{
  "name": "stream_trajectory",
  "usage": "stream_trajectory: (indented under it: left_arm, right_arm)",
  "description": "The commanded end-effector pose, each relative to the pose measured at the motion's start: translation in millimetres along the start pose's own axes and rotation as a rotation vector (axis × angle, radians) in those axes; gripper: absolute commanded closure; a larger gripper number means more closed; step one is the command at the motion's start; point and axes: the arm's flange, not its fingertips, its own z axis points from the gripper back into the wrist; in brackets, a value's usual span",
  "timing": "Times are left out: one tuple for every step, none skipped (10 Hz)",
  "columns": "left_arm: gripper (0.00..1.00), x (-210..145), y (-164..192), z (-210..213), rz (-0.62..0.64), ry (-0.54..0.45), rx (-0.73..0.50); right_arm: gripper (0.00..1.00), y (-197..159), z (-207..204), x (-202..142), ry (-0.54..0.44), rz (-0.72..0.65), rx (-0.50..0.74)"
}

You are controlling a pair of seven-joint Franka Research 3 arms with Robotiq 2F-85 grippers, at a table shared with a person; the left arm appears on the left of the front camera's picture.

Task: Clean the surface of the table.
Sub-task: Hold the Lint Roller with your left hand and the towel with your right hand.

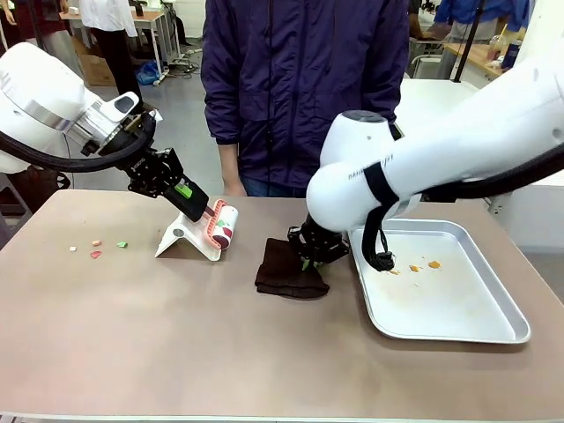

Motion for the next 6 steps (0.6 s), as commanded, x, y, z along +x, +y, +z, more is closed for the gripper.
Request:
stream_trajectory:
  left_arm:
    - [1.00,-15.4,-2.8,19.0,-0.010,0.006,-0.069]
    - [1.00,-24.8,-5.1,30.3,-0.043,0.012,-0.105]
    - [1.00,-37.3,-6.8,45.3,-0.054,0.026,-0.147]
    - [1.00,-48.4,-4.9,60.9,-0.026,0.051,-0.180]
    - [1.00,-60.0,1.4,80.8,-0.002,0.018,-0.216]
    - [1.00,-74.9,10.4,103.8,0.038,0.024,-0.283]
  right_arm:
    - [1.00,-38.3,43.0,-0.4,0.092,0.008,0.252]
    - [1.00,-54.2,63.2,-2.1,0.126,0.025,0.375]
    - [1.00,-72.6,84.5,-5.6,0.174,0.047,0.511]
    - [1.00,-88.8,101.5,-10.4,0.207,0.086,0.616]
    - [1.00,-105.2,117.5,-16.7,0.223,0.133,0.718]
    - [1.00,-122.3,132.4,-23.5,0.251,0.179,0.814]
